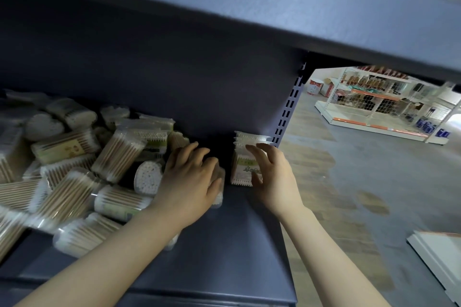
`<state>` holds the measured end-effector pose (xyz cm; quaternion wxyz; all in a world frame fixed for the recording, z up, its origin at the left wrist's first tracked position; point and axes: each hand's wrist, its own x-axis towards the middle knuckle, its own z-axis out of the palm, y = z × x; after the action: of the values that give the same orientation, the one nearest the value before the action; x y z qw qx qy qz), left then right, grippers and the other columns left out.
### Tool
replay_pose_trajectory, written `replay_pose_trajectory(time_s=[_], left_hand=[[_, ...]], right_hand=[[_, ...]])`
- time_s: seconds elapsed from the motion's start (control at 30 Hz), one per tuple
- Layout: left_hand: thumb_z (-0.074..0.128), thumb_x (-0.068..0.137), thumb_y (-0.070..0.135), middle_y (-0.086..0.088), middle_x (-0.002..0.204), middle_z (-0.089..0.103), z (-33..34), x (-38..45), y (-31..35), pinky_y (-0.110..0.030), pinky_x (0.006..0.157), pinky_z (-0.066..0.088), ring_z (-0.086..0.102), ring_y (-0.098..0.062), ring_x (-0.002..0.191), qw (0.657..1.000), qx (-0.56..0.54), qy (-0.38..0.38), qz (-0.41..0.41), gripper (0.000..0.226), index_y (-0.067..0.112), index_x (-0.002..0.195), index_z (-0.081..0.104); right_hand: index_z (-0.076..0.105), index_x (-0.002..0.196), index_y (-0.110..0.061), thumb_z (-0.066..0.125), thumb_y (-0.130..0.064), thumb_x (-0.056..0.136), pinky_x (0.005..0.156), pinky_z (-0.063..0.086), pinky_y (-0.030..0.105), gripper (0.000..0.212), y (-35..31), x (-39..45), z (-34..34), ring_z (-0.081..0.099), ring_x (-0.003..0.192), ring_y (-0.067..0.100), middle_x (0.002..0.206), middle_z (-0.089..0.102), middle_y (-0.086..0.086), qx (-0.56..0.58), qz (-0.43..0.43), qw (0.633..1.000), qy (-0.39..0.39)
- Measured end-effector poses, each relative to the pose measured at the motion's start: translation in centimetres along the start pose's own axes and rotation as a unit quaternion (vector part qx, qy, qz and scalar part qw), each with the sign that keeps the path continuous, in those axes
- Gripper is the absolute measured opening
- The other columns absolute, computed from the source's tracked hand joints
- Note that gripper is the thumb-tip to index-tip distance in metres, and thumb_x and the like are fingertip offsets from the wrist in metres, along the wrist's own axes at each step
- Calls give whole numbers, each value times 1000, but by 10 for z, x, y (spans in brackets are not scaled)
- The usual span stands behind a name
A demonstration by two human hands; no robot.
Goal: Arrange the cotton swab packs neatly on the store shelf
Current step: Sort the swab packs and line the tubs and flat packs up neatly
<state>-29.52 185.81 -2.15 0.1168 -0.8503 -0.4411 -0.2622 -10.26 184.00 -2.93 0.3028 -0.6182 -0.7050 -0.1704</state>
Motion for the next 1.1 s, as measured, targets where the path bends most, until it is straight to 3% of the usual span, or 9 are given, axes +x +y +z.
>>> replay_pose_trajectory(time_s=[0.2, 0.3, 0.43, 0.53, 0.63, 0.8, 0.93, 1.1], left_hand=[[35, 73, 29, -8, 106, 66, -11, -7, -13, -51, 81, 49, 47, -30, 113, 999, -1, 36, -31, 40, 16, 82, 71], [38, 71, 32, -6, 106, 65, -23, -14, -24, -49, 80, 49, 39, -25, 111, 997, -23, 64, -42, 40, 16, 88, 70], [40, 69, 32, -3, 102, 65, -41, -23, -39, -44, 77, 49, 45, -26, 104, 995, -15, 81, -52, 41, 16, 91, 70], [38, 69, 33, -6, 97, 66, -53, -33, -54, -46, 74, 50, 58, -35, 95, 996, 5, 62, -69, 43, 15, 90, 71], [37, 70, 34, -9, 96, 66, -65, -44, -73, -46, 73, 50, 60, -37, 87, 996, 11, 38, -82, 45, 14, 94, 70], [52, 65, 29, -11, 90, 69, -81, -58, -106, -45, 67, 50, 62, -39, 76, 993, 32, 10, -115, 40, 13, 97, 70], [48, 67, 31, -12, 90, 69, -84, -67, -125, -44, 69, 50, 63, -38, 78, 993, 10, -16, -115, 43, 13, 99, 70], [38, 68, 37, -9, 90, 70, -84, -72, -141, -44, 68, 51, 63, -37, 78, 996, -14, -11, -92, 49, 14, 95, 71]], right_hand=[[60, 110, -7, 60, 8, 57, 77, 51, 42, 55, -16, 3, -6, 55, 95, 37, 107, 59, 14, 49, 7, 999, 5], [61, 101, -9, 54, -1, 61, 75, 51, 40, 41, -31, 5, -9, 56, 89, 38, 99, 61, 12, 51, 5, 999, 6], [64, 97, -10, 52, -5, 63, 72, 48, 35, 37, -54, 10, -11, 58, 86, 35, 93, 62, 9, 95, 15, 995, -1], [65, 100, -11, 50, -9, 68, 71, 43, 29, 35, -74, 12, -12, 59, 87, 30, 94, 61, 7, 137, 38, 990, -19], [63, 102, -13, 47, -13, 72, 71, 43, 28, 34, -94, 13, -12, 57, 90, 25, 97, 59, 4, 160, 51, 985, -35], [63, 105, -13, 46, -15, 71, 77, 40, 30, 39, -124, 17, -7, 54, 97, 28, 102, 60, 6, 147, 53, 987, -49], [67, 102, -15, 45, -20, 72, 79, 30, 25, 38, -137, 20, 0, 53, 99, 32, 105, 63, 7, 113, 66, 989, -68], [68, 100, -12, 47, -18, 71, 82, 42, 34, 36, -148, 33, 2, 56, 97, 32, 103, 64, 7, 136, 97, 986, -30]])
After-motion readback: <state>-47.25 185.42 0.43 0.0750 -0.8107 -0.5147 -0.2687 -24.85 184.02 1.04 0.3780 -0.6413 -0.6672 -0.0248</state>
